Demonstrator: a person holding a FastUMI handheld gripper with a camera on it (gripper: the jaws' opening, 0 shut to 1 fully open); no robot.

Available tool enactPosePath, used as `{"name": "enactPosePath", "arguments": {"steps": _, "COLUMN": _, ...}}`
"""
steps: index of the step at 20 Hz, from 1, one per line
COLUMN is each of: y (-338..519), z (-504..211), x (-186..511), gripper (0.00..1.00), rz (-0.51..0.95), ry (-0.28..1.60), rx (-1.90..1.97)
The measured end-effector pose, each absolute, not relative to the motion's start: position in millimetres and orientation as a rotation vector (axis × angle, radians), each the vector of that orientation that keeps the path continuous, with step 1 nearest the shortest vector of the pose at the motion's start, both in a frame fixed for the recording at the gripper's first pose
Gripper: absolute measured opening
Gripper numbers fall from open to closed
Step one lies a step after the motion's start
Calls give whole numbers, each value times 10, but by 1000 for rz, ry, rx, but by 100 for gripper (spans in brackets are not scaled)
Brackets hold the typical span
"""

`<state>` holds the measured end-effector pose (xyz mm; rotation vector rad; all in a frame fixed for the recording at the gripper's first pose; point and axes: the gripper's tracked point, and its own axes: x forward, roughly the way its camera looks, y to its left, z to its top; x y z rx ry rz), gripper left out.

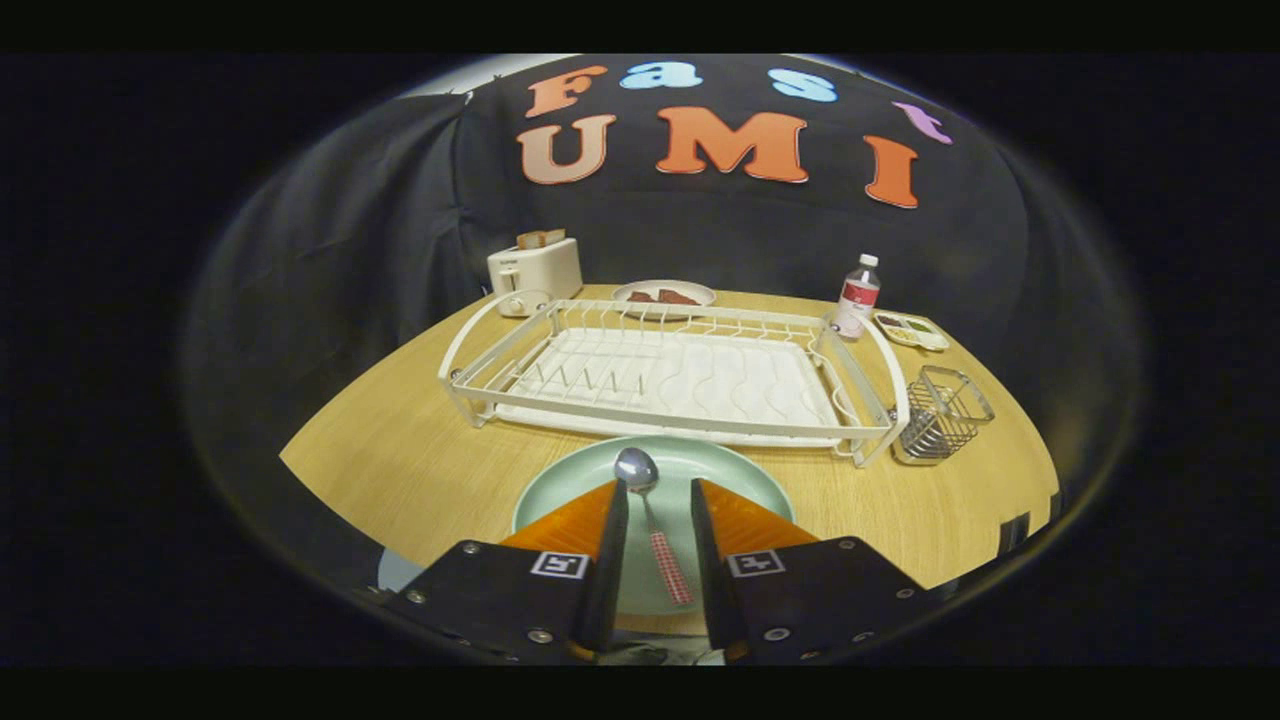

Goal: Take the plate from the dish rack, then take the spoon from the basket and place it into the plate.

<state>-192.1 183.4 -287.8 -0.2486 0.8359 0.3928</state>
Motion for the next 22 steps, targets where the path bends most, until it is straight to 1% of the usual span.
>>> {"name": "enactPosePath", "arguments": {"steps": 1, "y": 1805, "z": -2802, "x": -1864, "gripper": 40, "rz": 387, "ry": 825, "rx": -237}}
{"name": "enactPosePath", "arguments": {"steps": 2, "y": 1754, "z": -2724, "x": -1785, "gripper": 51, "rz": 376, "ry": 814, "rx": -225}}
{"name": "enactPosePath", "arguments": {"steps": 3, "y": 1699, "z": -2653, "x": -1702, "gripper": 57, "rz": 359, "ry": 803, "rx": -218}}
{"name": "enactPosePath", "arguments": {"steps": 4, "y": 1622, "z": -2575, "x": -1606, "gripper": 73, "rz": 336, "ry": 793, "rx": -211}}
{"name": "enactPosePath", "arguments": {"steps": 5, "y": 1553, "z": -2492, "x": -1516, "gripper": 82, "rz": 314, "ry": 782, "rx": -200}}
{"name": "enactPosePath", "arguments": {"steps": 6, "y": 1503, "z": -2402, "x": -1429, "gripper": 94, "rz": 299, "ry": 770, "rx": -184}}
{"name": "enactPosePath", "arguments": {"steps": 7, "y": 1450, "z": -2306, "x": -1347, "gripper": 97, "rz": 284, "ry": 755, "rx": -168}}
{"name": "enactPosePath", "arguments": {"steps": 13, "y": 924, "z": -1680, "x": -910, "gripper": 98, "rz": 168, "ry": 666, "rx": -177}}
{"name": "enactPosePath", "arguments": {"steps": 22, "y": 546, "z": -1019, "x": -646, "gripper": 98, "rz": 65, "ry": 563, "rx": -171}}
